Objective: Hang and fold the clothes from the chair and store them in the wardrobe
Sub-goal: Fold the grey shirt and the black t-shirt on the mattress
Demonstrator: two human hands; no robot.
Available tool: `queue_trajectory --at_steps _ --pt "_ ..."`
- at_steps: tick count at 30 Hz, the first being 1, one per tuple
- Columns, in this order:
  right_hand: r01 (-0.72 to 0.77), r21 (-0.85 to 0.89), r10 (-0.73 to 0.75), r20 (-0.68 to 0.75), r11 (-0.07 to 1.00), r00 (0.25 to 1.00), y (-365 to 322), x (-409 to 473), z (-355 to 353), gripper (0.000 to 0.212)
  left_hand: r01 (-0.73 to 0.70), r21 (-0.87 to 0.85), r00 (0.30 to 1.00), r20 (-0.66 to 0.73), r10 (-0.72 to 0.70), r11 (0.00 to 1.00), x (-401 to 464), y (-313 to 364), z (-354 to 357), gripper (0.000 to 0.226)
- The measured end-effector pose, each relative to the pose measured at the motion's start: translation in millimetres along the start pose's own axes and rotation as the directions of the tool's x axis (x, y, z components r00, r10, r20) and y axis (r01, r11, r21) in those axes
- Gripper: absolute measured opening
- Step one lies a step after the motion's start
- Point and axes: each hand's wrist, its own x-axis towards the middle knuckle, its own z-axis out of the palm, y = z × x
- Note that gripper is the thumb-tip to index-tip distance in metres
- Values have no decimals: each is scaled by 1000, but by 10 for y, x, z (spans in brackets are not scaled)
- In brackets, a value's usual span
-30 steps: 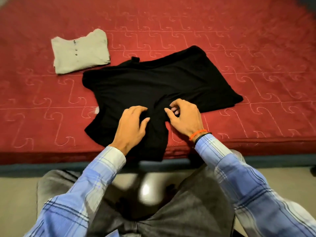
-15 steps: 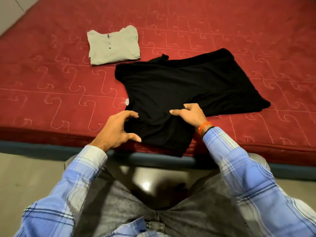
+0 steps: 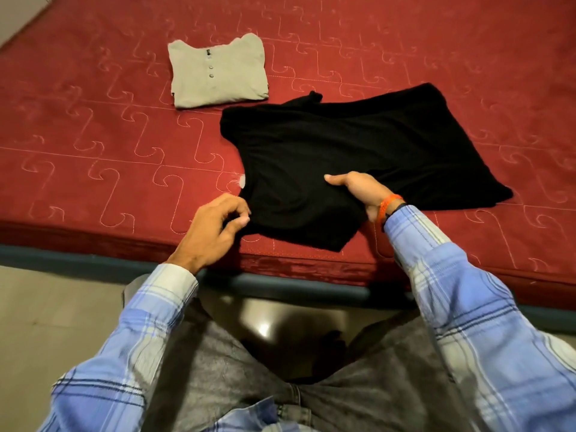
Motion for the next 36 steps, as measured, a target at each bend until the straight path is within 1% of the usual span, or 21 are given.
queue_trajectory --at_steps 2,4,6,7,8,9,10,12,13,15,17,19,21,23,25,27,28,30,31,33,36 --pt "-91 83 82 104 992 991 -103 37 52 23 106 6 993 -55 -106 994 -29 -21 -2 13" --pt "-139 342 65 219 929 974 -216 70 164 27 214 9 973 -91 -212 977 -18 -49 2 14" --pt "-155 691 -26 244 706 969 -286 155 284 41 324 0 941 -104 -322 946 31 -50 0 11" --pt "-135 771 -70 227 622 971 -318 184 353 47 374 -10 921 -111 -372 928 60 -41 -5 9" --pt "-107 798 -110 213 593 971 -335 197 417 50 415 -23 903 -117 -414 910 79 -25 -7 8" --pt "-58 762 -135 189 644 973 -337 202 472 47 446 -42 886 -125 -447 894 89 -4 -5 8" --pt "18 661 -145 137 750 980 -324 208 524 37 472 -67 869 -131 -477 879 94 17 -13 10" --pt "150 342 -154 -18 927 988 -263 235 594 11 508 -135 841 -134 -524 851 95 72 -9 12" --pt "205 188 -193 -83 961 978 -213 257 607 6 514 -152 835 -134 -533 844 93 97 -3 15" --pt "331 -89 -342 -184 939 921 -87 315 595 17 499 -109 846 -155 -510 860 96 123 12 26" --pt "467 -345 -542 -165 814 824 56 277 562 29 483 -45 854 -196 -482 874 97 109 24 28" --pt "597 -560 -743 -49 574 668 237 246 487 32 476 -42 847 -247 -471 878 78 83 29 23" --pt "608 -727 -832 92 319 547 436 234 382 30 474 -36 841 -278 -465 880 63 78 32 20" --pt "550 -810 -842 145 201 520 586 237 301 30 477 22 845 -287 -451 879 75 109 39 18" --pt "534 -838 -886 161 110 434 656 202 260 30 453 169 860 -342 -379 876 100 155 59 25" --pt "580 -814 -911 262 -30 320 666 118 223 34 331 282 897 -392 -207 901 127 214 118 30" --pt "596 -795 -895 340 -109 290 671 87 203 37 244 314 918 -380 -114 918 142 249 161 29" --pt "607 -772 -831 454 -187 321 677 58 181 41 117 352 951 -310 -3 928 174 296 237 28" --pt "604 -774 -809 473 -192 348 675 66 178 41 117 363 961 -277 -13 925 169 298 263 32" --pt "587 -789 -789 473 -182 392 645 92 175 40 247 358 949 -279 -149 901 116 275 258 53" --pt "576 -794 -775 484 -194 407 606 117 193 43 440 145 875 -290 -387 886 4 185 143 73"
